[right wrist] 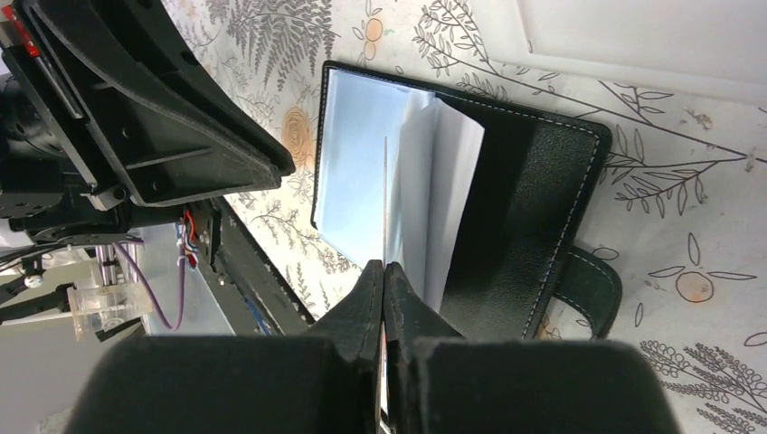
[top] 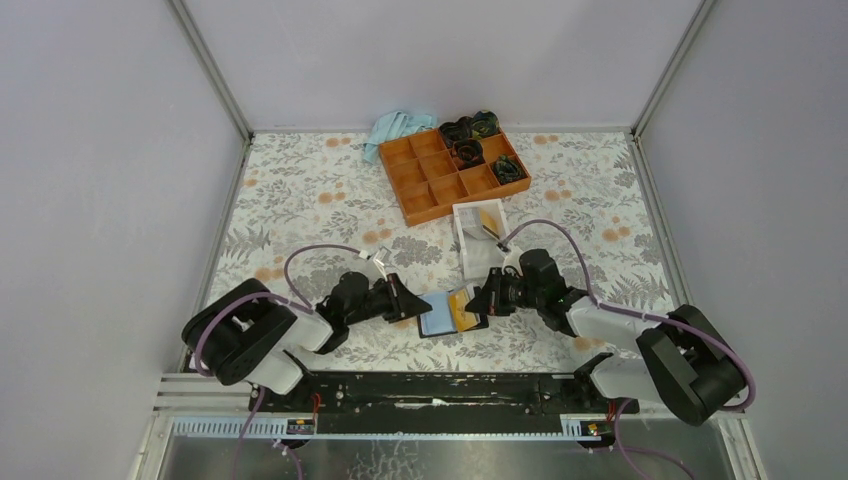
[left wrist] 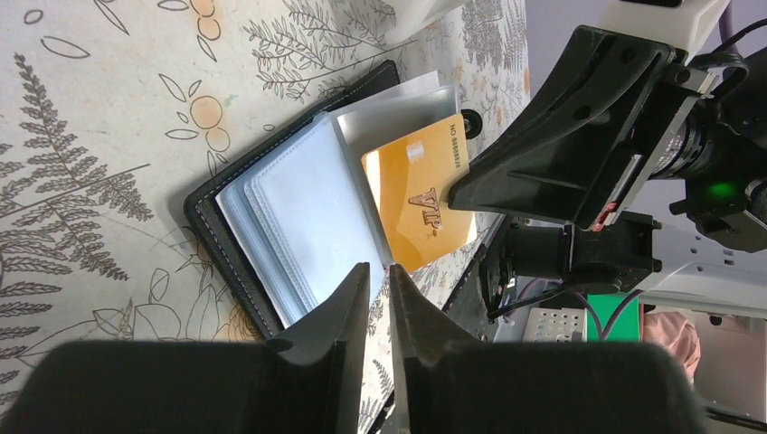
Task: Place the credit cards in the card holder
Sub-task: Insert the credit card into the card holder.
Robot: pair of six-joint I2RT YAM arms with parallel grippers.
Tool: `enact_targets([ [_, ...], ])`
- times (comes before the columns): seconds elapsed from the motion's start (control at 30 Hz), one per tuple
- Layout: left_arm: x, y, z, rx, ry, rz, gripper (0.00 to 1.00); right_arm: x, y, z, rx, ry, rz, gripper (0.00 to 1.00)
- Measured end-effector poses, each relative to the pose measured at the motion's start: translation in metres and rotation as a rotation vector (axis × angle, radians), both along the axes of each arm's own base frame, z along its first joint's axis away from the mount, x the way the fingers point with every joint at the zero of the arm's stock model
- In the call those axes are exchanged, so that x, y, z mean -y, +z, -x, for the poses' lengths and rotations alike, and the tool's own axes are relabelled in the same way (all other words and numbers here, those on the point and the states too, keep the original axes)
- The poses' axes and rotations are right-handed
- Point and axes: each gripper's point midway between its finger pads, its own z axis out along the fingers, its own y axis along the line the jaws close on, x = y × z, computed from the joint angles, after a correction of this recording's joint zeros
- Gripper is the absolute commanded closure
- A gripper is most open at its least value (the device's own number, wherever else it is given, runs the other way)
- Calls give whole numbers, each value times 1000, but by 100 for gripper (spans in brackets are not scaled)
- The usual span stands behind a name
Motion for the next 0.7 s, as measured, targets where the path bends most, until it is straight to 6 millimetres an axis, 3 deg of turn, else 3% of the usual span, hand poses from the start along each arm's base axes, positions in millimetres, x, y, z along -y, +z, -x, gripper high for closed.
enact_targets([
  [0.7,-3,-8,2,-6,17,-3,84,-6,-10,-13,-6,-38,-13,100],
])
